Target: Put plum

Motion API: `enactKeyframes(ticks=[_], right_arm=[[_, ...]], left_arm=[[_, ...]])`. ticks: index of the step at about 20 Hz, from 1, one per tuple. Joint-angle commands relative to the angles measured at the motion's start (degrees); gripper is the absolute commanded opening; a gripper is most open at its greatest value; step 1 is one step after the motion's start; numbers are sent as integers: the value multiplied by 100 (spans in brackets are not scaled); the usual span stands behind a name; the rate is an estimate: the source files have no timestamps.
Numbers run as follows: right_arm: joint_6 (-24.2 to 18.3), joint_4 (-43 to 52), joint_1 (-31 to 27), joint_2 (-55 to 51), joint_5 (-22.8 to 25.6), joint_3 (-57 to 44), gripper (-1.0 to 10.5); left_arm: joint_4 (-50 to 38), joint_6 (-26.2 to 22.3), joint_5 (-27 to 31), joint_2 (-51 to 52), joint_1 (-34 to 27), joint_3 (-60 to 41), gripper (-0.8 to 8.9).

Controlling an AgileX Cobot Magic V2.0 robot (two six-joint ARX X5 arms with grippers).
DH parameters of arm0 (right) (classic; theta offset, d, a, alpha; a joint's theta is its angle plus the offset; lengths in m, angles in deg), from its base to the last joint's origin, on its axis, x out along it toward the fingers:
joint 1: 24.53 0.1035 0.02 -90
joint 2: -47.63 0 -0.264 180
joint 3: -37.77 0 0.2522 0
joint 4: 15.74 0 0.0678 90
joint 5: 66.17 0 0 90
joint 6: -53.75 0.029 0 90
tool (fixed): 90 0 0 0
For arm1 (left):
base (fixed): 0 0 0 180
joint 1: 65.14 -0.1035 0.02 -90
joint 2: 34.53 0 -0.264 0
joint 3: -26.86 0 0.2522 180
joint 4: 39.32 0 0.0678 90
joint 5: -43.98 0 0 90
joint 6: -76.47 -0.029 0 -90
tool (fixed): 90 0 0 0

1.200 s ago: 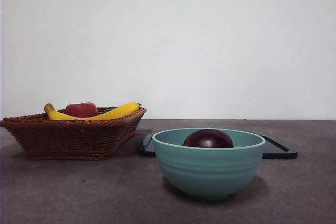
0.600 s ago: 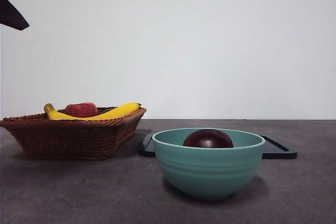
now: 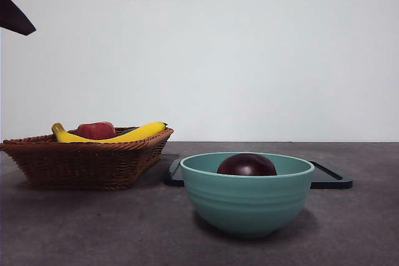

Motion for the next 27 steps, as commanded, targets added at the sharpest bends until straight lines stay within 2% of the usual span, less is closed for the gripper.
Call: enactKeyframes(ticks=[1, 5, 10, 12, 16, 18, 21, 27], right_arm=[[527, 542, 330, 225, -4, -470, 409], [986, 1681, 863, 673, 153, -1150, 409], [1088, 2420, 1316, 1528, 839, -1239, 406], [1108, 2704, 1443, 1878, 1016, -1239, 329], [1143, 3121, 1602, 2472, 1388, -1239, 289], [1235, 3285, 1620, 2677, 1401, -1239, 224], [1257, 3460, 1681, 2911, 1403, -1239, 196], [1257, 3637, 1714, 3108, 1388, -1239, 23]], left_arm=[[-68, 11, -15, -26, 22, 50, 374], [-68, 11, -15, -26, 22, 50, 374], [-66, 9, -15, -26, 22, 50, 374], [-66, 11, -15, -26, 22, 50, 374], [-66, 9, -15, -26, 22, 50, 374], [-66, 9, -15, -26, 22, 50, 374], [-68, 7, -15, -26, 22, 50, 374], [-70, 7, -13, -26, 22, 50, 374]])
